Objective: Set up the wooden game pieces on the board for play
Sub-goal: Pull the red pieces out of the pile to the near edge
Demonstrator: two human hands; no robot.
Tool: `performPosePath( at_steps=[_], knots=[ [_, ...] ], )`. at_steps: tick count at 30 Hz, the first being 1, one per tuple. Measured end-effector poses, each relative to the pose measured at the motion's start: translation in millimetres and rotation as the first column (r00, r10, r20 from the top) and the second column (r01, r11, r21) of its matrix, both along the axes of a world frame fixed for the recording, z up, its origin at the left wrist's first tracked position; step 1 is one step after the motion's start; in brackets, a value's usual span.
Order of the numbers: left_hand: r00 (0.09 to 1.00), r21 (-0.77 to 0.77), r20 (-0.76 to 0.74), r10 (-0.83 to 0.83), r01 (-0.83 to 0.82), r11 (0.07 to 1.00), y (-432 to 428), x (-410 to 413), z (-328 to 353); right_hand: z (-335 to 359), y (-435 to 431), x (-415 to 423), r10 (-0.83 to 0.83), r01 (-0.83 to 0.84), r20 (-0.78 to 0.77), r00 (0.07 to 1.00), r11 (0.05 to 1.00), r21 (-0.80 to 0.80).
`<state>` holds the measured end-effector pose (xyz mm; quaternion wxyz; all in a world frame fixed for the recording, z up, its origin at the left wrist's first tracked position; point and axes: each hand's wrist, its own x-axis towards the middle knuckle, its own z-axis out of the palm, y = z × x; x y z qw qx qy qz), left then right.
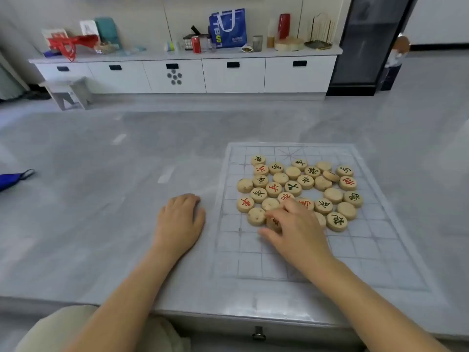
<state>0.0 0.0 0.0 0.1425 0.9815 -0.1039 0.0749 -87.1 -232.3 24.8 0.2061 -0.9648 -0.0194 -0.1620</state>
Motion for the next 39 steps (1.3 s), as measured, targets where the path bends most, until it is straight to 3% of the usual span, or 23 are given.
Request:
performPosePath(
  at_steps=[5,9,14,17,20,24,27,30,33,39],
  knots=[
    [0.999,-0.006,0.051,-0.008,0.009,1.000,0.5,1.7,-3.3,4.3,15.2,25.8,-0.041,0.033,-0.140,0.989,0.998,-0.059],
    [0.997,-0.011,0.078,-0.013,0.014,1.000,0.1,2.3,-3.9,6.8,9.0,29.4,0.016,-0.038,-0.139,0.990,0.986,-0.162],
    [0.996,-0.015,0.089,-0.013,0.015,1.000,-0.8,1.9,-4.5,8.9,7.1,23.7,0.032,-0.033,-0.112,0.993,0.999,-0.010],
    [0.997,-0.011,0.080,-0.019,0.020,1.000,-0.4,0.6,-5.3,6.4,11.1,25.3,0.030,-0.055,-0.170,0.985,0.988,-0.146],
    [0.997,-0.007,0.079,-0.013,0.014,1.000,-1.2,0.4,-4.5,12.4,21.0,37.4,-0.037,0.023,-0.201,0.979,0.997,-0.071],
    [0.997,-0.021,0.083,0.000,0.001,1.000,-2.3,-0.1,-2.1,13.8,33.7,60.4,-0.076,0.035,-0.165,0.983,0.971,-0.238],
    [0.996,-0.026,0.089,-0.001,0.003,1.000,-1.3,-0.6,-2.6,15.7,40.8,59.6,0.024,-0.068,-0.274,0.961,0.986,-0.152],
    [0.996,-0.028,0.092,-0.002,0.005,1.000,-2.1,0.2,-2.1,20.4,50.8,38.2,0.232,-0.284,-0.385,0.893,0.955,-0.082],
    [0.997,-0.032,0.083,-0.005,0.007,0.999,-2.8,0.2,-1.3,21.3,61.9,11.5,0.378,-0.432,-0.381,0.844,0.900,-0.063],
    [0.996,-0.027,0.083,-0.013,0.016,1.000,-2.6,-1.4,-0.9,19.2,67.5,-16.4,0.487,-0.512,-0.381,0.786,0.858,0.041]
  ],
)
